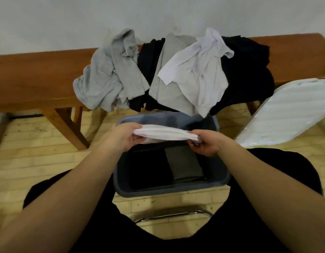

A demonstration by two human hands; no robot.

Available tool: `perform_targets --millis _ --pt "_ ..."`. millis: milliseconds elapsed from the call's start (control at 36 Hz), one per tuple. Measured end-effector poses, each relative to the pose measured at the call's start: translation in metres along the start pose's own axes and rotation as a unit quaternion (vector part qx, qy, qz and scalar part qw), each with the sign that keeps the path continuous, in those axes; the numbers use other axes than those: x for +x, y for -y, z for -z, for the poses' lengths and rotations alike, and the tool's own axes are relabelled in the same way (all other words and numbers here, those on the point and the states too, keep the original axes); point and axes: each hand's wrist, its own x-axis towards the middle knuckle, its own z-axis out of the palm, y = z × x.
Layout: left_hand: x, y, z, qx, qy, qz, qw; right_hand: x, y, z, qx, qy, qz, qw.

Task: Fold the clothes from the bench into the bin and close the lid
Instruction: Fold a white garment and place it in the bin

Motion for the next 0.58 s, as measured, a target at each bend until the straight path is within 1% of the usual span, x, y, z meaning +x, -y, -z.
perform_targets --millis 56,111,250,306,361,417,472,528,583 --pt "0.022 0.017 0.01 0.019 -0.037 0.04 0.998 0.023 -0.011 0.0 -0.027 -0.029 -0.029 0.999" --pt "0.04 0.035 0.018 0.041 -0.057 0.078 0.994 0.045 -0.025 0.001 -0.058 -0.057 -0.056 0.995" --pt "0.08 0.079 0.031 0.05 -0.076 0.14 0.986 0.096 -0.058 0.0 -0.137 -0.093 -0.113 0.98" --pt "0.093 0.092 0.036 0.058 -0.084 0.182 0.978 0.11 -0.066 -0.001 -0.158 -0.105 -0.122 0.974" --pt "0.104 0.1 0.04 0.055 -0.092 0.201 0.974 0.126 -0.073 0.001 -0.185 -0.124 -0.108 0.969" --pt "0.113 0.102 0.041 0.046 -0.103 0.185 0.976 0.141 -0.079 -0.001 -0.221 -0.142 -0.07 0.962" --pt "0.119 0.101 0.04 0.047 -0.126 0.143 0.981 0.153 -0.082 -0.002 -0.231 -0.144 -0.023 0.962" --pt "0.127 0.107 0.045 0.092 -0.141 0.079 0.983 0.165 -0.084 -0.005 -0.223 -0.133 0.018 0.966" --pt "0.132 0.116 0.05 0.168 -0.143 0.017 0.975 0.175 -0.086 -0.006 -0.219 -0.124 0.043 0.967"
